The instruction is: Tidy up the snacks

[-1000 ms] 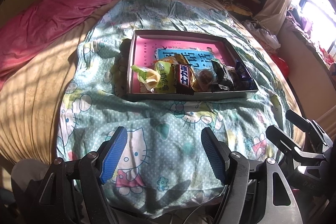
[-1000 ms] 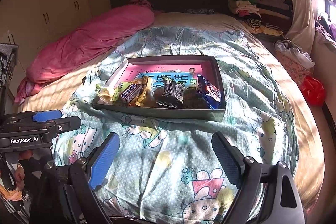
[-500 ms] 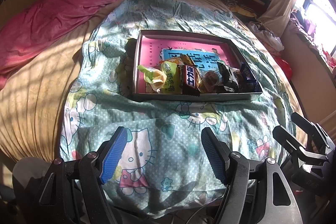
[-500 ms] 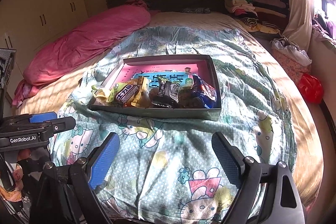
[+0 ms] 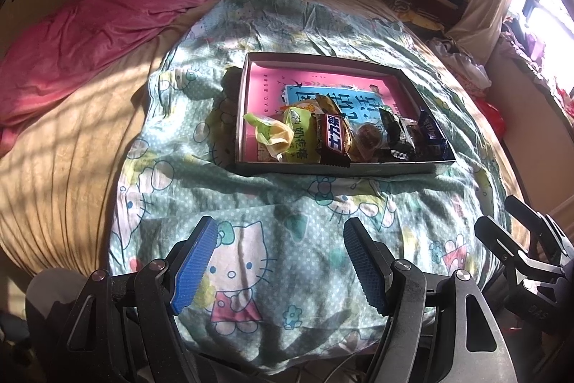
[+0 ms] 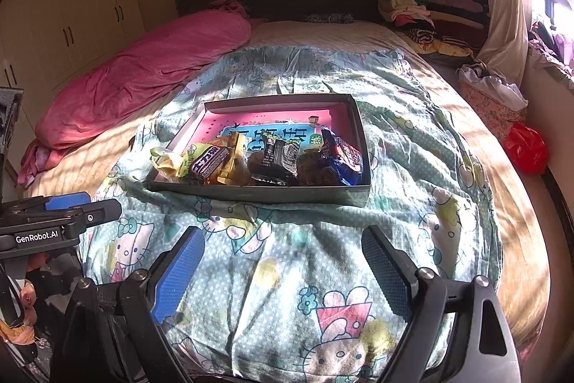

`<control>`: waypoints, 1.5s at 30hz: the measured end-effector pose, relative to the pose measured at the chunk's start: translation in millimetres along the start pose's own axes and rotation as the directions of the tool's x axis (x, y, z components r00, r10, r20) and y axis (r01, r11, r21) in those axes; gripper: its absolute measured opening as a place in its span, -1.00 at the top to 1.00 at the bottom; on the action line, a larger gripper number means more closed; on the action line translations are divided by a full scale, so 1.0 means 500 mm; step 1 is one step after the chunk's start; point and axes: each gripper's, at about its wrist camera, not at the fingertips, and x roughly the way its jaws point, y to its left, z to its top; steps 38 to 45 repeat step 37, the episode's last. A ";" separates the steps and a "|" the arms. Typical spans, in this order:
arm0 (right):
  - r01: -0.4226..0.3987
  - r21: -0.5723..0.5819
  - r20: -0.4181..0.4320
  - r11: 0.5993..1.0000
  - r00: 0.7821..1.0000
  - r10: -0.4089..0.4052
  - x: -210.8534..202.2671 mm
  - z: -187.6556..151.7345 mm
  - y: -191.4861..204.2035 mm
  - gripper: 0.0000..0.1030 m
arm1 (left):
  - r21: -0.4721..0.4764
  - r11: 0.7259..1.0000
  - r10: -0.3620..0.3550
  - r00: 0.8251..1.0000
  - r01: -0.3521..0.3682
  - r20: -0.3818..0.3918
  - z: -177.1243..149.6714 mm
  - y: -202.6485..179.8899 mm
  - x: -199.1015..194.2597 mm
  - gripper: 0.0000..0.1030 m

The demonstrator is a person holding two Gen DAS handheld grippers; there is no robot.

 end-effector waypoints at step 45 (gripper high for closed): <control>0.083 0.074 0.019 0.994 0.996 -0.084 0.024 0.008 -0.059 -0.73 | -0.159 0.985 0.078 0.996 -0.070 0.043 0.048 0.081 0.030 -0.45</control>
